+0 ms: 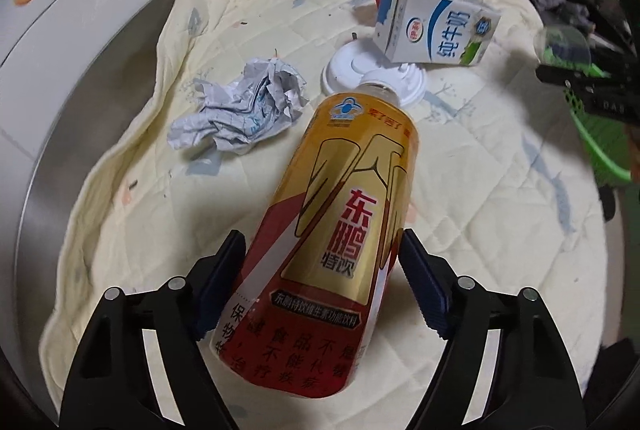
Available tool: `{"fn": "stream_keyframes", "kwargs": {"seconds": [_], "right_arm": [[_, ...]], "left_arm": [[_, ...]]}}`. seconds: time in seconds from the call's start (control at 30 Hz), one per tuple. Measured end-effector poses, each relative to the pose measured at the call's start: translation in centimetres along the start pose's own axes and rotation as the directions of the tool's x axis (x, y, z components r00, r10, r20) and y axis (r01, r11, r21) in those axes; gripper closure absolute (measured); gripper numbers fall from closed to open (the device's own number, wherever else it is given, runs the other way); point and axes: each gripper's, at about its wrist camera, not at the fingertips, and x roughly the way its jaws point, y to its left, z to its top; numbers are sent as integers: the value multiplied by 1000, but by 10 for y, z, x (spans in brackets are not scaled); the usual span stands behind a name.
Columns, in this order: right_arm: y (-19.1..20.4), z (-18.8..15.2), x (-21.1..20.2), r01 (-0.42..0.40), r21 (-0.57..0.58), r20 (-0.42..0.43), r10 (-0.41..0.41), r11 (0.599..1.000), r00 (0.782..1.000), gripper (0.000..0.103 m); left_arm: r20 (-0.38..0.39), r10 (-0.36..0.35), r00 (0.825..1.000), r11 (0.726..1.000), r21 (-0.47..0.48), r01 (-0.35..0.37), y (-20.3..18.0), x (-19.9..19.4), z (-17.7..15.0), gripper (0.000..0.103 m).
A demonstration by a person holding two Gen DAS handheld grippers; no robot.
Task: Collect trash
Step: 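Grasp the Dongpeng bottle with the left tool while the right tool grasps the clear plastic cup, then carry the bottle and clear cup to the green basket and drop them in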
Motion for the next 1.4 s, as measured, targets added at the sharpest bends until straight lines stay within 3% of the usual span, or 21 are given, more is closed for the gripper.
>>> {"fn": "stream_keyframes", "kwargs": {"seconds": [0.2, 0.43, 0.8, 0.97, 1.03, 1.4], "right_arm": [[-10, -16, -23, 1, 3, 23, -2, 1000, 1000, 35], [-46, -44, -43, 74, 18, 16, -75, 997, 997, 35], [-126, -92, -48, 202, 115, -84, -193, 973, 978, 35], [-157, -112, -44, 221, 179, -132, -200, 959, 971, 31], [-163, -117, -46, 234, 190, -130, -212, 953, 969, 21], [-175, -125, -62, 256, 215, -110, -238, 942, 965, 20]], "left_arm": [[33, -48, 998, 998, -36, 50, -13, -12, -10, 34], [58, -79, 995, 996, -44, 81, -29, -16, -11, 35], [122, -170, 978, 984, -28, 175, -65, -34, 2, 38], [142, -207, 968, 978, 0, 209, -88, -36, 12, 39], [139, -205, 969, 979, 12, 205, -96, -34, 14, 39], [86, -175, 981, 984, 54, 170, -108, -27, 14, 38]]}}
